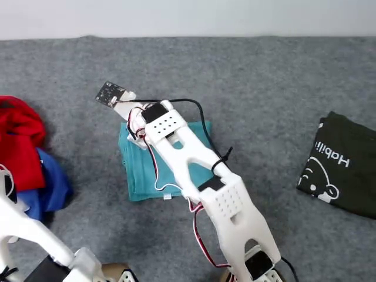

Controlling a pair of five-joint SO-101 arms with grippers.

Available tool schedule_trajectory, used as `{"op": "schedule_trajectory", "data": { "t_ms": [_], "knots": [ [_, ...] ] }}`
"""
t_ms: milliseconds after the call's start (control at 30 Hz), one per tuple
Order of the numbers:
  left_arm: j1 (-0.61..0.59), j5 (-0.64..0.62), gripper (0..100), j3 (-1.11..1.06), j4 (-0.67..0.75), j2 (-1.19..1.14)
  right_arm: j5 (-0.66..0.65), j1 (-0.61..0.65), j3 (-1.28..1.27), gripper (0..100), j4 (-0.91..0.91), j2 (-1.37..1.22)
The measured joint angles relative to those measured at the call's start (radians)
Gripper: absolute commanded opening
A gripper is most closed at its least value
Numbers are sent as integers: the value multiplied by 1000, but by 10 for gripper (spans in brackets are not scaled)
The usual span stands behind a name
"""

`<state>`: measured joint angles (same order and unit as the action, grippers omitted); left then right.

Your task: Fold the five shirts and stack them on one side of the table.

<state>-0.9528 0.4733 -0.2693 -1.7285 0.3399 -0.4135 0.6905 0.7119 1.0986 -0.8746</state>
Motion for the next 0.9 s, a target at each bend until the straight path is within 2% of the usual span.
{"op": "schedule_trajectory", "data": {
  "t_ms": [167,500,800,900],
  "knots": [
    [0,0,6,0,0,0,0,-12,126,10,-2,-91],
    [0,0,6,0,0,0,0,-35,376,10,172,-109],
    [0,0,6,0,0,0,0,-35,669,10,598,-110],
    [0,0,6,0,0,0,32,-38,701,11,655,-109]
  ]
}}
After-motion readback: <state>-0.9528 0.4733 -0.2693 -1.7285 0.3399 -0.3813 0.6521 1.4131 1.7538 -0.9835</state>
